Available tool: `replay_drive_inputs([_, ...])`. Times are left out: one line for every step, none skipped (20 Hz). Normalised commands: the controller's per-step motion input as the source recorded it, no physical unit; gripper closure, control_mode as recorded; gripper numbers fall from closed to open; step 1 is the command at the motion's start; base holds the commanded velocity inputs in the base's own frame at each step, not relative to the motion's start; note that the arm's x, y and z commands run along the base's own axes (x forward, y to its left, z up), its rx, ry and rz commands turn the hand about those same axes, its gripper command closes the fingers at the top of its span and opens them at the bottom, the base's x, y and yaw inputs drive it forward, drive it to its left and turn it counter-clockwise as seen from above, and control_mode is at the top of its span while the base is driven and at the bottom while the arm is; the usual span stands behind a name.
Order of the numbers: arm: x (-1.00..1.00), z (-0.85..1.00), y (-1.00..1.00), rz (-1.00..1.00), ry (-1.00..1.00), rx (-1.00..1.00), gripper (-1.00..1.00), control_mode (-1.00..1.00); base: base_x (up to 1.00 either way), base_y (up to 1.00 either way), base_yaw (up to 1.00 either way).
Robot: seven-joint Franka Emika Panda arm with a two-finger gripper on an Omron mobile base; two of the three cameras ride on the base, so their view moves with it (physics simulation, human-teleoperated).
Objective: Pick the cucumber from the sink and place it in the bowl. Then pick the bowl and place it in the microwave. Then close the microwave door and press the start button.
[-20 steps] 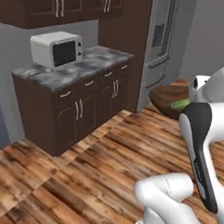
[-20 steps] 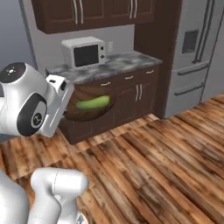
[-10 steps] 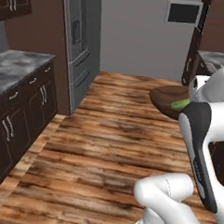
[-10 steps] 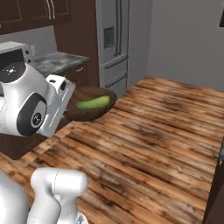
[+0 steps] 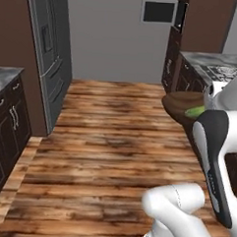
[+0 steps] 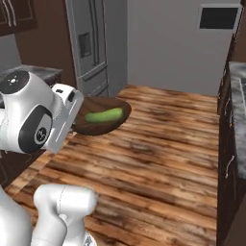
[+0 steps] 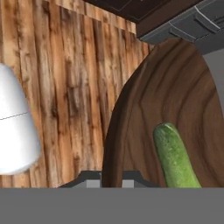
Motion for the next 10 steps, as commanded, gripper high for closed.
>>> replay_drive_inputs([0.00,0.00,0.00,0.00,0.00,0.00,1.00,1.00,1.00,0.69,-0.22])
replay_drive_inputs([0.00,0.00,0.00,0.00,0.00,0.00,1.00,1.00,1.00,0.69,-0.22])
replay_drive_inputs([0.00,0.00,0.00,0.00,0.00,0.00,1.00,1.00,1.00,0.61,-0.22])
replay_drive_inputs([0.00,0.00,0.00,0.00,0.00,0.00,1.00,1.00,1.00,0.57,-0.21])
replay_drive_inputs([0.00,0.00,0.00,0.00,0.00,0.00,1.00,1.00,1.00,0.51,-0.20])
replay_drive_inputs([0.00,0.00,0.00,0.00,0.00,0.00,1.00,1.00,1.00,0.37,-0.20])
replay_drive_inputs([0.00,0.00,0.00,0.00,0.00,0.00,1.00,1.00,1.00,0.34,-0.20])
replay_drive_inputs([0.00,0.00,0.00,0.00,0.00,0.00,1.00,1.00,1.00,0.23,-0.18])
replay_drive_inputs([0.00,0.00,0.00,0.00,0.00,0.00,1.00,1.00,1.00,0.24,-0.17])
replay_drive_inputs([0.00,0.00,0.00,0.00,0.00,0.00,1.00,1.00,1.00,0.22,-0.17])
